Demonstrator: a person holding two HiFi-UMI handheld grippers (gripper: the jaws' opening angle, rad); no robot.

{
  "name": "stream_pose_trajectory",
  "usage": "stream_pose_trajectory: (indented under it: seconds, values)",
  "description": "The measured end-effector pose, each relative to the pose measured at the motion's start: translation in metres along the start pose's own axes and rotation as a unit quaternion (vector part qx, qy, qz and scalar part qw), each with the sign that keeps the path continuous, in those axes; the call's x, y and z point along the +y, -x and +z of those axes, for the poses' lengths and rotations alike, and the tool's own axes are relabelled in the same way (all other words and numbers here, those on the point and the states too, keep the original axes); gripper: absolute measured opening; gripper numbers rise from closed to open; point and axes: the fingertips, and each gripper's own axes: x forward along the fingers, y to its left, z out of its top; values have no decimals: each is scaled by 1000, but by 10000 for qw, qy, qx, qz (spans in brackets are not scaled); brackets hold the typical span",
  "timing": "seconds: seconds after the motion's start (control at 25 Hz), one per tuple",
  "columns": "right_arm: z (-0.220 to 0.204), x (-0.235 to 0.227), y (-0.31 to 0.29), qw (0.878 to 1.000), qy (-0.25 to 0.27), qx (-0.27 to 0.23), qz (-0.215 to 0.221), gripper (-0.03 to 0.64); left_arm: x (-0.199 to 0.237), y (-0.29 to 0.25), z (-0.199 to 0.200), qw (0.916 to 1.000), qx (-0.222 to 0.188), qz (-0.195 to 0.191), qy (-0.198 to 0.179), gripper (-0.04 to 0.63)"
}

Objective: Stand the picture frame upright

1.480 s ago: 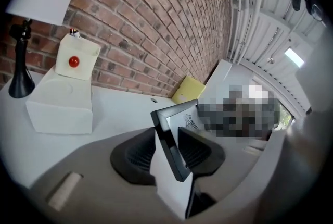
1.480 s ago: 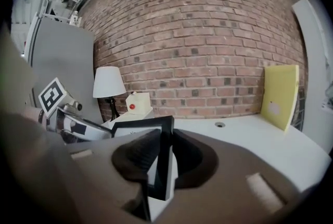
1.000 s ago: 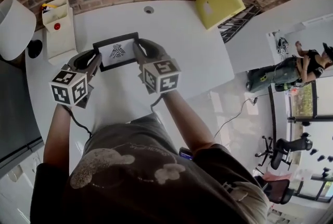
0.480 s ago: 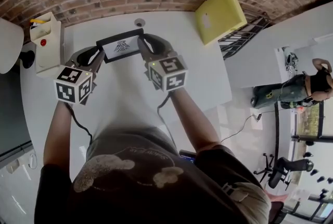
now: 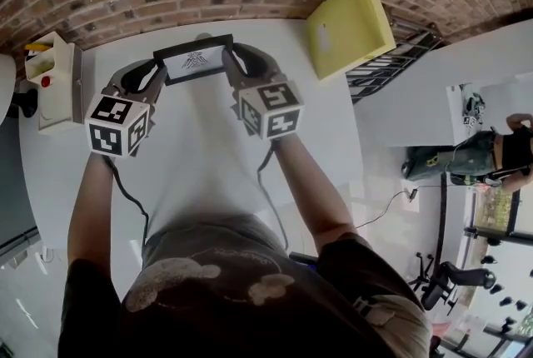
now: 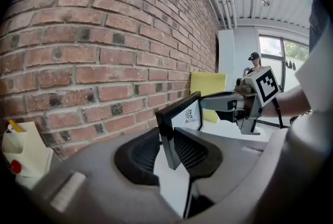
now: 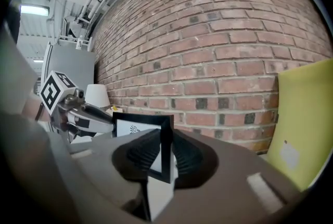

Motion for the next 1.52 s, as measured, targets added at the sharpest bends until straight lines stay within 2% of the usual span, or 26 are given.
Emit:
stream_pose_trajectory:
  seconds: [0.52,0.96,1.52]
  values:
    - [0,-64,-59,9999,-88,-99,46,77,34,-73,32,9977,157,422,-506,94]
    - [-28,-101,-122,9999,-83,144,5,77,74,-139,15,9967,291,694,-318,94]
    - [-73,-120,-165,9988,9,481,-39,77,99,-188,-27,9963,505,672,-204,94]
